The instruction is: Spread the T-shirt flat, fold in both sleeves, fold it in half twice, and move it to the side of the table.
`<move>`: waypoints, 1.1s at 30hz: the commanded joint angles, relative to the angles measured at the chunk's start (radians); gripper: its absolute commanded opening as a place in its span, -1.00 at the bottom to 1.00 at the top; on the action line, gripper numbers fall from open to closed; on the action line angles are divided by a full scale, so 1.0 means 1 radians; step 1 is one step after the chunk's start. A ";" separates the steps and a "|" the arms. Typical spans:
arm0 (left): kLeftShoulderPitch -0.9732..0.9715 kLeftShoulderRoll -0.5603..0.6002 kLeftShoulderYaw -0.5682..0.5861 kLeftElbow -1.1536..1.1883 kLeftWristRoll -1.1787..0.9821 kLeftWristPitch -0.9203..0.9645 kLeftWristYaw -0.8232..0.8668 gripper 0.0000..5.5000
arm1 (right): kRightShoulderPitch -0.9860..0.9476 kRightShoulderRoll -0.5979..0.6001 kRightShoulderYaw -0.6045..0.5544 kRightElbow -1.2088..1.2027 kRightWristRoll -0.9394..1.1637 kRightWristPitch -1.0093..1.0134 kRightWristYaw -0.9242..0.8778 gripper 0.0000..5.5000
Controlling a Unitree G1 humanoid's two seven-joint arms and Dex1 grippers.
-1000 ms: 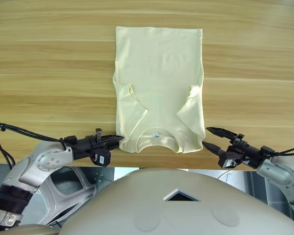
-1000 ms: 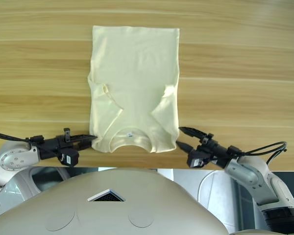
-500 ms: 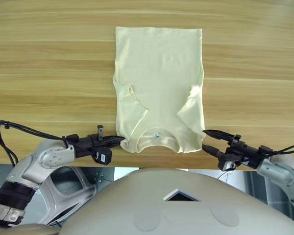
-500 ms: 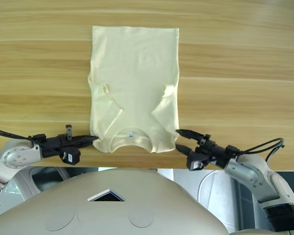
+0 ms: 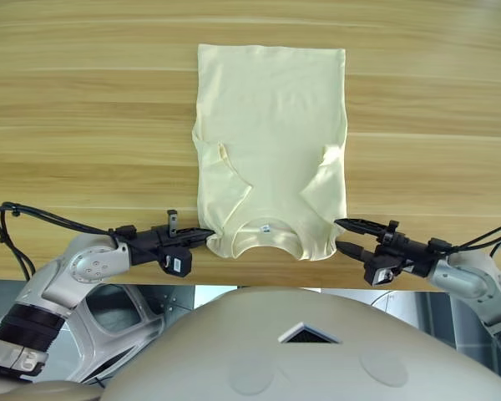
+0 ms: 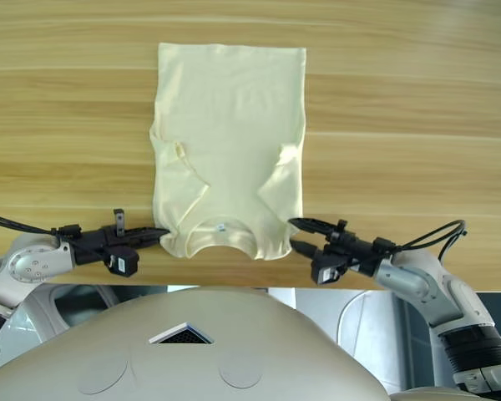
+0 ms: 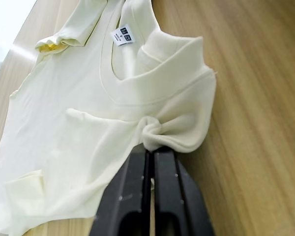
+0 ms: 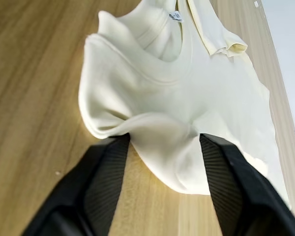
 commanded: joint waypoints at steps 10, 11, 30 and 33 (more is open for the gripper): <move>-0.016 -0.011 -0.008 0.040 0.001 0.022 -0.012 -1.00 | 0.006 -0.052 -0.013 0.038 -0.020 0.041 0.036 -0.92; -0.014 -0.014 -0.001 0.045 -0.005 0.018 -0.004 -1.00 | 0.008 -0.054 -0.026 0.039 -0.017 0.047 0.030 -0.99; 0.165 -0.045 0.039 -0.080 -0.183 -0.031 0.027 -1.00 | 0.233 0.000 -0.216 -0.131 0.125 0.061 -0.021 -0.99; 0.217 -0.041 0.048 -0.124 -0.202 -0.024 0.033 -1.00 | 0.296 0.026 -0.248 -0.206 0.196 0.074 -0.019 -0.99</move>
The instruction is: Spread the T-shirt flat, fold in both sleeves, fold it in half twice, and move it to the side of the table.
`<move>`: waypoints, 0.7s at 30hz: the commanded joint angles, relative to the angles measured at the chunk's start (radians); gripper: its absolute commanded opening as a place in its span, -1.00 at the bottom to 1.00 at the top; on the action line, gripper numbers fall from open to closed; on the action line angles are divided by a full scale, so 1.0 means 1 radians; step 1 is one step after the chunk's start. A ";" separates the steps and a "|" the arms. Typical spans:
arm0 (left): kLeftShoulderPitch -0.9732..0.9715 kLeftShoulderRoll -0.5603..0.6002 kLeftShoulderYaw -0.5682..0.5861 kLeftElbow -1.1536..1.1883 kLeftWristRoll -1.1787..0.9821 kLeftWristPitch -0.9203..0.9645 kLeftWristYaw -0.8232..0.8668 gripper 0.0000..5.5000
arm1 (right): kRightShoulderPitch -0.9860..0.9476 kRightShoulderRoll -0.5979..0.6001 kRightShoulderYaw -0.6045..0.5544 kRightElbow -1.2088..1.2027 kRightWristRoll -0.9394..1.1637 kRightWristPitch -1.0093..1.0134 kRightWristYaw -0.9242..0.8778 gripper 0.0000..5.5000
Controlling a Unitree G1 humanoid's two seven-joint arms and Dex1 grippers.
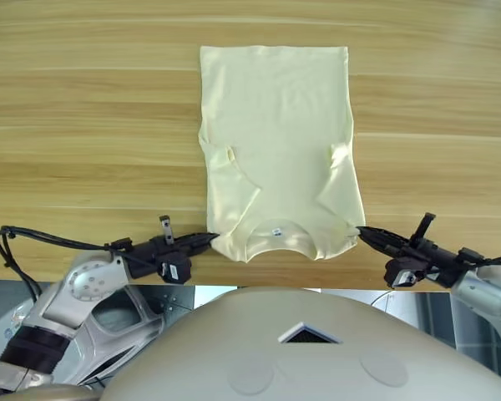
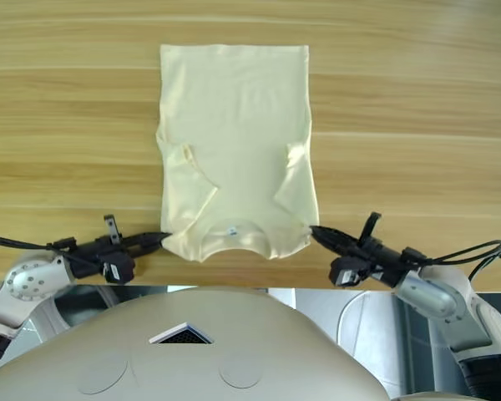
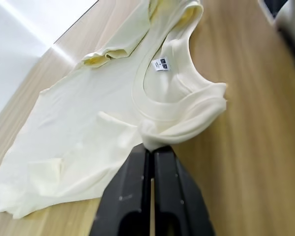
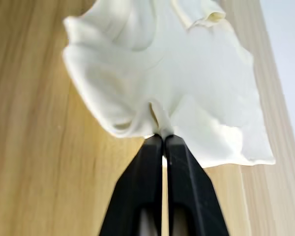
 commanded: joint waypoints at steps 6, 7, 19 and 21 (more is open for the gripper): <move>0.110 -0.003 0.118 -0.077 -0.071 0.012 0.044 -1.00 | 0.060 0.035 -0.067 -0.127 0.188 0.033 0.038 -0.99; 0.100 -0.006 0.137 -0.074 -0.099 0.005 0.046 -1.00 | 0.040 0.035 -0.060 -0.131 0.216 0.034 0.048 -0.99; -0.483 -0.366 0.114 0.246 -0.182 0.207 0.143 -1.00 | -0.531 0.218 0.075 0.168 0.201 0.115 0.047 -0.99; -0.551 -0.407 0.110 0.333 -0.152 0.227 0.164 -1.00 | -0.642 0.265 0.099 0.268 0.170 0.118 0.033 -0.99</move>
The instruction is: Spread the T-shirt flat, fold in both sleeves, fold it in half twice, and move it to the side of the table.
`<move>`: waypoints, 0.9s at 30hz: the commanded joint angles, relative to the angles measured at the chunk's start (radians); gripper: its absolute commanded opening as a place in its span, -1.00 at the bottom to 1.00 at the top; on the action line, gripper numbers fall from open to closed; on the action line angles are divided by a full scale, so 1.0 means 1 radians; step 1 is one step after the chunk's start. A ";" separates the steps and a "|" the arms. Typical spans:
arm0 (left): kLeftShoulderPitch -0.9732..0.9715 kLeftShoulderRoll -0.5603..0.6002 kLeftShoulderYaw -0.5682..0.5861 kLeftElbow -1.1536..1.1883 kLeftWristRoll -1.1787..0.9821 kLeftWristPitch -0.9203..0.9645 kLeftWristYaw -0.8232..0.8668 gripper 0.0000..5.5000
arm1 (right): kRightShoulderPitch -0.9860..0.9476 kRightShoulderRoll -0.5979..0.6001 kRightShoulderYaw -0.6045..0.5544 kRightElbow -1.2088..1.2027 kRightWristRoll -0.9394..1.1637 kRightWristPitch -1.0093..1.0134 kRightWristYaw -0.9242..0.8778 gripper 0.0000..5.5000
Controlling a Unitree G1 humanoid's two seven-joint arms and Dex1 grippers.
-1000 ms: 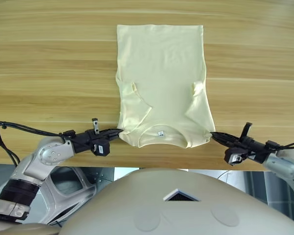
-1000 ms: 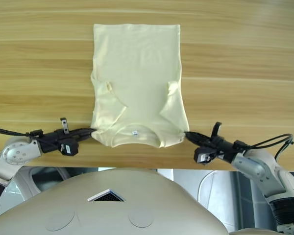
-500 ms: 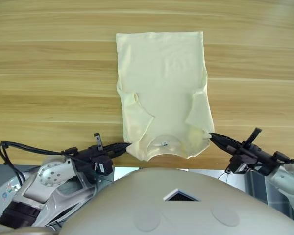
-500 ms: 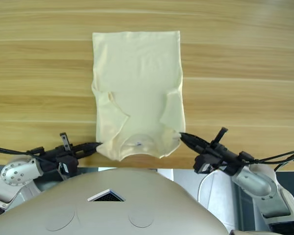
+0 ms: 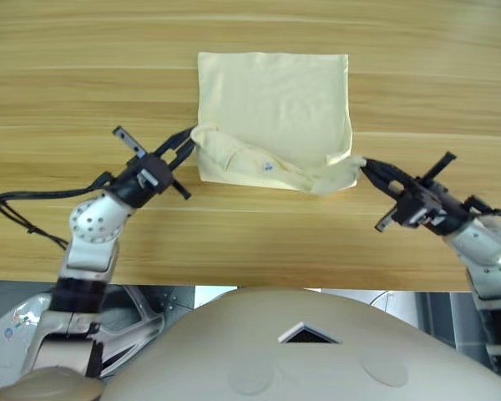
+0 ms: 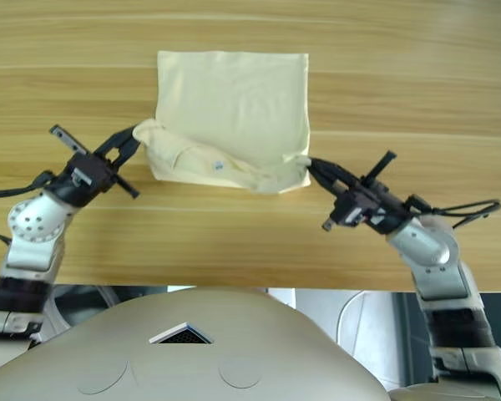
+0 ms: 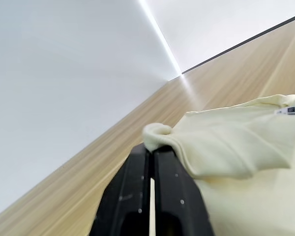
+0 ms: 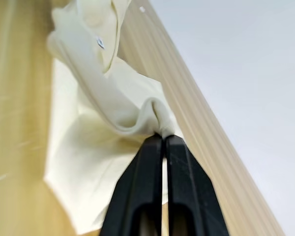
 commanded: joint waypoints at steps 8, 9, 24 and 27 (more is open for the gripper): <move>-0.326 -0.147 0.003 0.431 0.142 0.037 0.123 -1.00 | -0.575 0.229 0.078 0.567 -0.182 0.049 -0.203 -0.99; -0.342 -0.154 0.007 0.454 0.145 0.029 0.133 -1.00 | -0.606 0.239 0.083 0.610 -0.196 0.050 -0.224 -0.99; -0.594 -0.236 0.029 0.853 0.197 -0.058 0.252 -1.00 | -0.915 0.327 0.212 1.140 -0.408 0.049 -0.519 -0.99; -0.657 -0.252 0.028 0.955 0.210 -0.055 0.260 -1.00 | -0.958 0.356 0.233 1.208 -0.421 0.063 -0.551 -0.99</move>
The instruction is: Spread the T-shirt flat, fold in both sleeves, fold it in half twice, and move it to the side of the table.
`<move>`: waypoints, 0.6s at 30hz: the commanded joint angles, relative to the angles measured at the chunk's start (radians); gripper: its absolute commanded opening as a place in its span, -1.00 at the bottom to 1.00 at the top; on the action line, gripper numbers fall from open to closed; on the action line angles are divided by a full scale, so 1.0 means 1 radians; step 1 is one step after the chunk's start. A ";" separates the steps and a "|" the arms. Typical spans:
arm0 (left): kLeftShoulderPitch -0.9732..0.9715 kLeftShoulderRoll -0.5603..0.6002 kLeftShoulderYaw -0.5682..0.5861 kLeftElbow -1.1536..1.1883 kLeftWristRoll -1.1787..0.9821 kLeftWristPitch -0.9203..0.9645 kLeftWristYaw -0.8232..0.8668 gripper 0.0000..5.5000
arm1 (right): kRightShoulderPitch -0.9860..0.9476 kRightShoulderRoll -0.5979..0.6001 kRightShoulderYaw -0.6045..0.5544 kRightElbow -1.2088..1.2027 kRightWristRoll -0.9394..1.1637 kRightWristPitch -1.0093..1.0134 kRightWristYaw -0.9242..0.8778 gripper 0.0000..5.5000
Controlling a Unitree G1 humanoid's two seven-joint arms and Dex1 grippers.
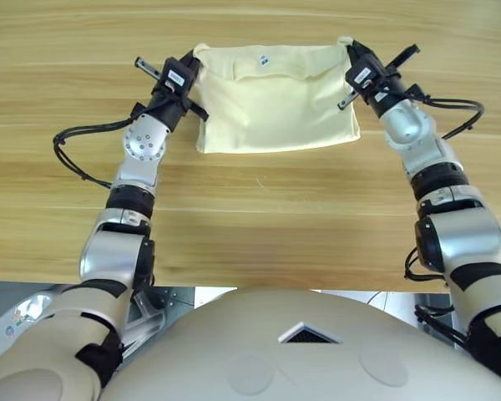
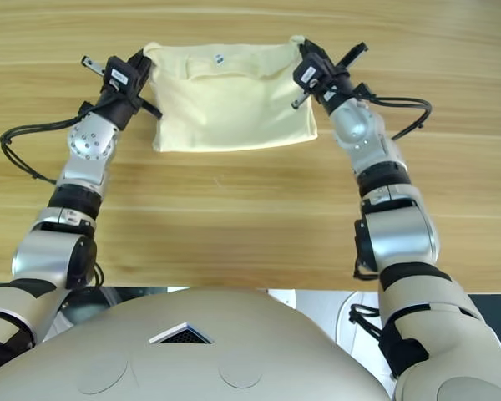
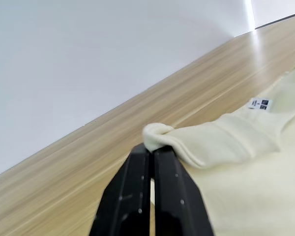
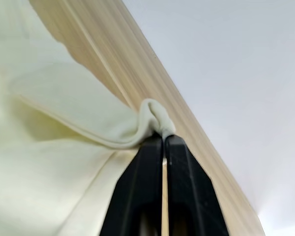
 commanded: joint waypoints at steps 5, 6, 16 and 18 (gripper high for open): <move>-0.170 -0.039 0.018 0.242 0.014 0.039 0.026 -0.90 | -0.139 0.078 0.037 0.153 -0.026 0.081 -0.067 -0.86; -0.186 -0.044 0.025 0.270 0.011 0.052 0.028 -0.86 | -0.156 0.088 0.035 0.168 -0.021 0.098 -0.068 -0.80; -0.281 -0.048 0.078 0.392 0.009 0.167 0.082 -0.36 | -0.245 0.134 0.003 0.239 0.004 0.245 -0.112 -0.23; -0.293 -0.036 0.092 0.398 0.008 0.179 0.102 -0.24 | -0.245 0.137 0.000 0.238 0.001 0.251 -0.127 -0.10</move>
